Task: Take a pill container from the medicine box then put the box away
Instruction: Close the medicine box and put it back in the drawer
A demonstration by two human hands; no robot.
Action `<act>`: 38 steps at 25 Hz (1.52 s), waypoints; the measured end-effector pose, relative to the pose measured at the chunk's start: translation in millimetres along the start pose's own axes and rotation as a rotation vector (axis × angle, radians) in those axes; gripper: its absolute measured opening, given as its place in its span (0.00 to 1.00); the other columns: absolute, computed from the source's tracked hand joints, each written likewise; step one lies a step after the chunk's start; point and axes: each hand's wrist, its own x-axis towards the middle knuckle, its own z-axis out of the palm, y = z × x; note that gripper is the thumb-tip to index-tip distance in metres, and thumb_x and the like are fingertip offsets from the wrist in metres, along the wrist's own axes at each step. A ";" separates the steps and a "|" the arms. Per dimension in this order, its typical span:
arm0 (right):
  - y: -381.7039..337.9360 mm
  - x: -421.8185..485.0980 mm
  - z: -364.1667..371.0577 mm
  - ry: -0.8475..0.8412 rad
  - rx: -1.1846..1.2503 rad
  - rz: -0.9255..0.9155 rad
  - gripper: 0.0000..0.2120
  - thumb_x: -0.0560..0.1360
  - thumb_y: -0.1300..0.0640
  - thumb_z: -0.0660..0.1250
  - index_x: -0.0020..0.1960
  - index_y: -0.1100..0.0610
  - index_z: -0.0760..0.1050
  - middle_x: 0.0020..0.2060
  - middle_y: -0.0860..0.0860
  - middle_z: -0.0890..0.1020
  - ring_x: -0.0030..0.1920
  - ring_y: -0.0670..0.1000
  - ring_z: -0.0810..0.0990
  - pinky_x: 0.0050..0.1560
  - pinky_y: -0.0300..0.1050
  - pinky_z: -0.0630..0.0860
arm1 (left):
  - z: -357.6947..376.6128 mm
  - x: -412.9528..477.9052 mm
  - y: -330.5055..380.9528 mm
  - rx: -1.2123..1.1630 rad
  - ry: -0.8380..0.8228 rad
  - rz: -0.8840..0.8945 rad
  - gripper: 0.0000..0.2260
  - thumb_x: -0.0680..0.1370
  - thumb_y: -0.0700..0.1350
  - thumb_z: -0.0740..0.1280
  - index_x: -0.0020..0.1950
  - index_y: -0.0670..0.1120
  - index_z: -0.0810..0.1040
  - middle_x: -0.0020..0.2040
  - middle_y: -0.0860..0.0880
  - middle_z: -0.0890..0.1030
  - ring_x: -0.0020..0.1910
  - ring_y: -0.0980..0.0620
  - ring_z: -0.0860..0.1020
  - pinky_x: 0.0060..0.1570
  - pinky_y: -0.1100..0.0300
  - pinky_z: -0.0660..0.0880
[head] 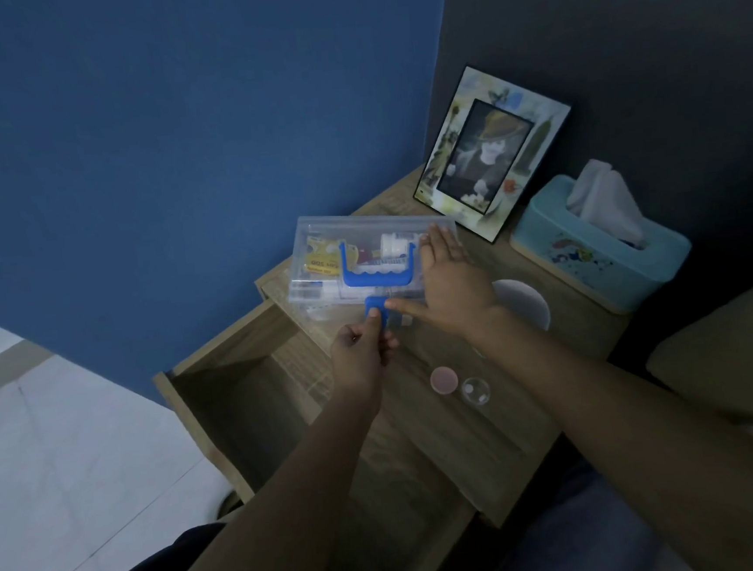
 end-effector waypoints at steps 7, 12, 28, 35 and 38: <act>1.3 -1.0 4.6 0.062 0.027 -0.017 0.50 0.69 0.30 0.58 0.75 0.65 0.48 0.76 0.61 0.51 0.76 0.58 0.47 0.76 0.51 0.48 | -6.2 -2.2 2.0 -0.096 -0.049 -0.001 0.05 0.78 0.38 0.62 0.43 0.42 0.73 0.37 0.44 0.79 0.34 0.54 0.78 0.38 0.63 0.76; 1.8 -1.5 5.7 0.070 0.020 -0.021 0.49 0.70 0.30 0.58 0.74 0.65 0.48 0.76 0.61 0.51 0.76 0.58 0.47 0.76 0.51 0.48 | -3.9 -5.6 6.5 -0.137 0.038 -0.070 0.03 0.77 0.38 0.65 0.44 0.41 0.76 0.37 0.45 0.79 0.33 0.56 0.78 0.39 0.65 0.77; 4.9 1.3 1.4 0.064 0.129 -0.028 0.43 0.73 0.33 0.56 0.73 0.66 0.54 0.75 0.61 0.55 0.76 0.58 0.51 0.75 0.53 0.53 | -14.4 -0.9 43.0 -0.082 0.598 -0.153 0.11 0.76 0.42 0.62 0.57 0.42 0.77 0.46 0.48 0.79 0.36 0.56 0.75 0.33 0.63 0.71; 7.3 18.9 -10.4 0.140 0.415 0.402 0.40 0.75 0.37 0.56 0.74 0.64 0.50 0.73 0.64 0.59 0.71 0.63 0.61 0.67 0.54 0.65 | -26.9 33.2 96.3 0.754 0.424 0.270 0.23 0.79 0.55 0.55 0.65 0.40 0.72 0.62 0.40 0.77 0.64 0.40 0.72 0.61 0.51 0.68; 10.4 26.0 -10.2 -0.018 0.476 0.514 0.41 0.74 0.33 0.53 0.74 0.63 0.51 0.71 0.62 0.66 0.67 0.61 0.69 0.62 0.52 0.70 | -28.9 47.4 93.6 0.942 0.219 0.300 0.25 0.79 0.58 0.55 0.64 0.39 0.72 0.65 0.38 0.76 0.65 0.39 0.71 0.60 0.56 0.66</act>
